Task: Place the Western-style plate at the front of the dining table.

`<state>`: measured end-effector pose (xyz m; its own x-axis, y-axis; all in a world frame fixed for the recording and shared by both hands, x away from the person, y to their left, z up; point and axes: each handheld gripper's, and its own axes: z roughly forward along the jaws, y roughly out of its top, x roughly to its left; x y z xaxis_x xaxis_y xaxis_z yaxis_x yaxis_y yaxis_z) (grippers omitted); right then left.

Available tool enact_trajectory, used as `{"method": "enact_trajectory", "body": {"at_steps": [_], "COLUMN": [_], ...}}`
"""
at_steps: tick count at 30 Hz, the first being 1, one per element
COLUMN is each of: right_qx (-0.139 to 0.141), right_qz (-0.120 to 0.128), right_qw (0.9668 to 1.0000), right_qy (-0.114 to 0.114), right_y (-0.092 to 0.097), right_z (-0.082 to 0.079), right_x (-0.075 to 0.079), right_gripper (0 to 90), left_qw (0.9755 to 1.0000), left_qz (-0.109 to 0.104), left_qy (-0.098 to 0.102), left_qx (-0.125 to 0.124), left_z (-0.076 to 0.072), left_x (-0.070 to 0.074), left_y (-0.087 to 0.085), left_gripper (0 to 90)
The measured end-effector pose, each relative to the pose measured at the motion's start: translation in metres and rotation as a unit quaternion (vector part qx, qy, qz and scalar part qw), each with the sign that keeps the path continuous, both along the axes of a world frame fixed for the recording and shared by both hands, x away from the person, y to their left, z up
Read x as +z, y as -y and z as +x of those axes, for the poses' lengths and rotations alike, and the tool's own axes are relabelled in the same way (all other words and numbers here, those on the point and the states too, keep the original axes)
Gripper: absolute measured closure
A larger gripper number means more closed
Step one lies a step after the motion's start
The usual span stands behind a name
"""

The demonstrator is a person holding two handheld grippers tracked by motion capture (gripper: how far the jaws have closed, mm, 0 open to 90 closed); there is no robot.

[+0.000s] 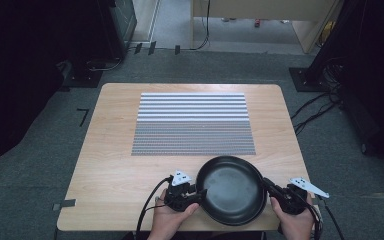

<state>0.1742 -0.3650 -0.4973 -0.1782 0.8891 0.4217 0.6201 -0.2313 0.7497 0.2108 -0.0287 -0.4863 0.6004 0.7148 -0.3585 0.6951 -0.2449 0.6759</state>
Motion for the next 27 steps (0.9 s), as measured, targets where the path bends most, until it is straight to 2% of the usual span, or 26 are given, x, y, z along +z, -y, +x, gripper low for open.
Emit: {"method": "enact_trajectory", "body": {"at_steps": [2, 4, 6, 8, 13, 18, 22, 24, 25, 26, 27], "right_qx": [0.004, 0.011, 0.014, 0.021, 0.019, 0.017, 0.011, 0.010, 0.010, 0.010, 0.010], "right_qz": [0.007, 0.012, 0.012, 0.007, 0.009, 0.007, 0.036, 0.060, 0.060, 0.097, 0.097], "right_qw": [1.0000, 0.9998, 0.9998, 0.9997, 0.9998, 0.9998, 0.9991, 0.9977, 0.9977, 0.9945, 0.9945], "right_qy": [-0.004, -0.007, -0.007, -0.006, -0.003, -0.010, -0.021, -0.029, -0.029, -0.039, -0.039], "right_y": [-0.001, -0.003, -0.005, -0.011, -0.013, -0.019, -0.018, -0.017, -0.017, -0.014, -0.014], "right_z": [0.000, 0.000, 0.001, 0.001, 0.002, 0.003, 0.006, 0.008, 0.008, 0.010, 0.010], "right_x": [0.000, -0.001, -0.001, -0.002, -0.003, -0.008, -0.012, -0.014, -0.014, -0.019, -0.019], "right_gripper": [86.7, 86.5, 86.4, 86.2, 85.5, 79.5, 79.1, 79.2, 79.2, 79.9, 79.9], "left_qw": [0.9998, 0.9997, 0.9997, 0.9997, 0.9997, 0.9997, 0.9996, 0.9996, 0.9996, 0.9997, 0.9997], "left_qz": [0.008, 0.012, 0.010, -0.003, -0.001, -0.003, -0.001, -0.004, -0.004, -0.009, -0.009], "left_qy": [0.015, 0.017, 0.015, 0.012, 0.015, 0.019, 0.023, 0.021, 0.021, 0.015, 0.015], "left_qx": [0.007, 0.012, 0.015, 0.020, 0.017, 0.016, 0.017, 0.016, 0.016, 0.017, 0.017], "left_z": [-0.001, 0.000, 0.001, 0.002, 0.001, 0.001, 0.000, 0.000, 0.000, 0.000, 0.000], "left_x": [0.003, 0.005, 0.006, 0.009, 0.010, 0.010, 0.011, 0.011, 0.011, 0.010, 0.010], "left_y": [-0.001, -0.004, -0.007, -0.014, -0.015, -0.018, -0.019, -0.019, -0.019, -0.020, -0.020], "left_gripper": [59.3, 59.5, 59.9, 62.7, 62.4, 63.8, 64.3, 64.9, 65.0, 65.3, 65.3]}}
